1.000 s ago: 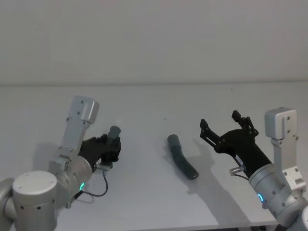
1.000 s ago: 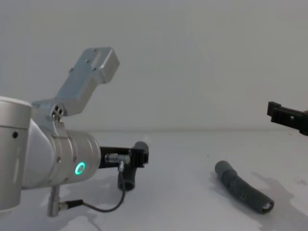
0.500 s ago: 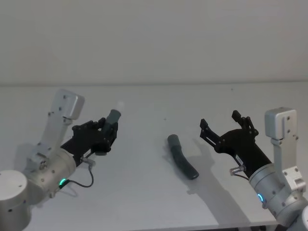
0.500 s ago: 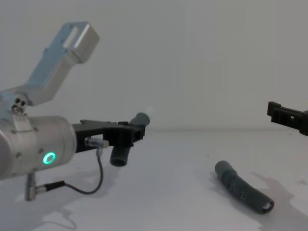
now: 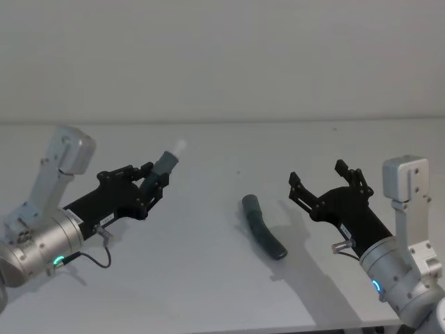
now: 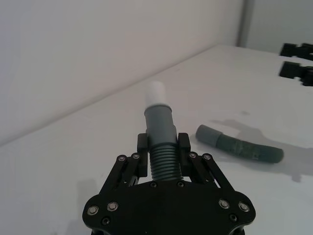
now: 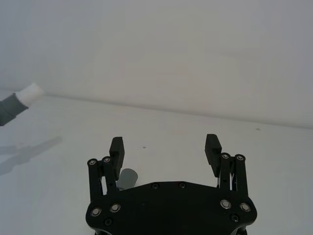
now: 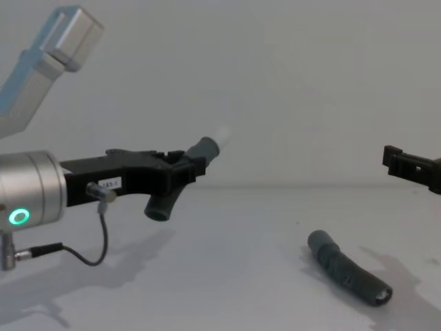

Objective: Use both hands to pick up one end of the pipe from the table, align the ends, and insert them.

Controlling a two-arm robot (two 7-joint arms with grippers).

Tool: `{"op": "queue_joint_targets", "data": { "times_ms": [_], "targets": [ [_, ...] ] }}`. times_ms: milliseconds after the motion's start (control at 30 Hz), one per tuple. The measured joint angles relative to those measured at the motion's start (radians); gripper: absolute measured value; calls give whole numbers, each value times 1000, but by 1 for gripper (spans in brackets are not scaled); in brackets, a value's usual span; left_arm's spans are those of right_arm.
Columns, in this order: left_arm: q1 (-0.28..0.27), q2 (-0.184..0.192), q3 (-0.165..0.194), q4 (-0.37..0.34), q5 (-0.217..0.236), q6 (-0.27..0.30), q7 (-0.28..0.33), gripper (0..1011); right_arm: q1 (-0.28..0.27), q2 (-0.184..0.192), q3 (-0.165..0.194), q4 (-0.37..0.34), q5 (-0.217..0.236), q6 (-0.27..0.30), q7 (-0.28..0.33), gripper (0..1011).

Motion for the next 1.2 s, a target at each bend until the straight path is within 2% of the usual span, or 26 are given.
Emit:
{"op": "queue_joint_targets", "data": {
  "times_ms": [67, 333, 900, 1000, 1200],
  "targets": [
    [-7, 13, 0, 9, -13, -21, -36, 327, 0, 0, 0, 0, 0, 0, 0, 1002],
    [-23, 44, -1, 29, -41, -68, -117, 327, 0, 0, 0, 0, 0, 0, 0, 1002],
    [-35, 69, -1, 44, -63, -104, -178, 327, 4, 4, 0, 0, 1, 4, 11, 1002],
    [-37, 71, -2, 46, -64, -108, -184, 327, 12, 12, 0, -1, 8, 20, 30, 1002],
    [-38, 73, -1, 47, -66, -111, -190, 327, 32, 36, -5, -14, 25, 90, 73, 1002]
  ]
}}
